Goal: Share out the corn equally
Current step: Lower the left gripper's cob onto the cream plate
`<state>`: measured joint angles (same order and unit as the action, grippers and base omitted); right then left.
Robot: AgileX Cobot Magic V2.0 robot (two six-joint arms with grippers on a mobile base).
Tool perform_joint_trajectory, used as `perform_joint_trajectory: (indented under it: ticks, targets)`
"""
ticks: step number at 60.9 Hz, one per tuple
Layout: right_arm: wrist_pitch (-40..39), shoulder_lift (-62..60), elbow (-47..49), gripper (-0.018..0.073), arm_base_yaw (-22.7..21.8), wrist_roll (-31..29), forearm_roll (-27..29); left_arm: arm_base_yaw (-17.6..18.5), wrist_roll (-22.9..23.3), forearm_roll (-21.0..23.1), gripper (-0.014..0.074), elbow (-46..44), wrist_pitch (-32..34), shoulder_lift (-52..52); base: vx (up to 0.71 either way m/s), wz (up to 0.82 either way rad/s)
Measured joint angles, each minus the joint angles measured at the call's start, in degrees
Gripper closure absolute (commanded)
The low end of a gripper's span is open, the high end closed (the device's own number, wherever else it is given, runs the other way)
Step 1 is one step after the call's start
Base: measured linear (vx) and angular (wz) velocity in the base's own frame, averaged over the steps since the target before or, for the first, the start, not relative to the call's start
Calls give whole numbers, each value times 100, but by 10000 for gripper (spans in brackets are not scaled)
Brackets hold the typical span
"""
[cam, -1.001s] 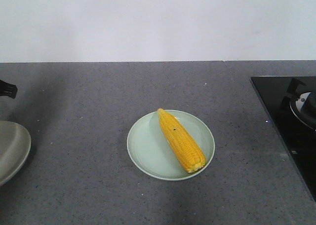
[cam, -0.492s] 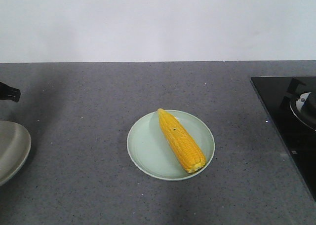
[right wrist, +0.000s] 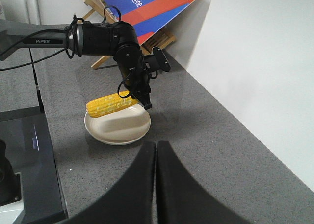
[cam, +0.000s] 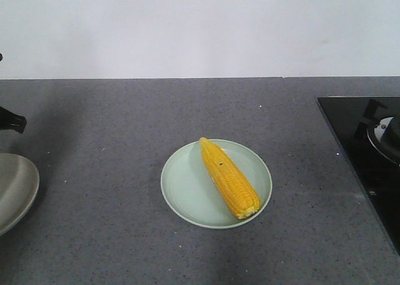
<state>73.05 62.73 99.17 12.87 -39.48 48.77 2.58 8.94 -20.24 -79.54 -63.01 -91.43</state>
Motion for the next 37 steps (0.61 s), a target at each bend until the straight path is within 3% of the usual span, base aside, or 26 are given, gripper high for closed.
perform_joint_trajectory:
  ticks: [16, 37]
  targets:
    - [2, 0, 0, 564, 0, 2, 0, 0, 0, 0, 181, 0, -73, 0, 0, 0]
    - [2, 0, 0, 564, 0, 2, 0, 0, 0, 0, 174, 0, -84, 0, 0, 0]
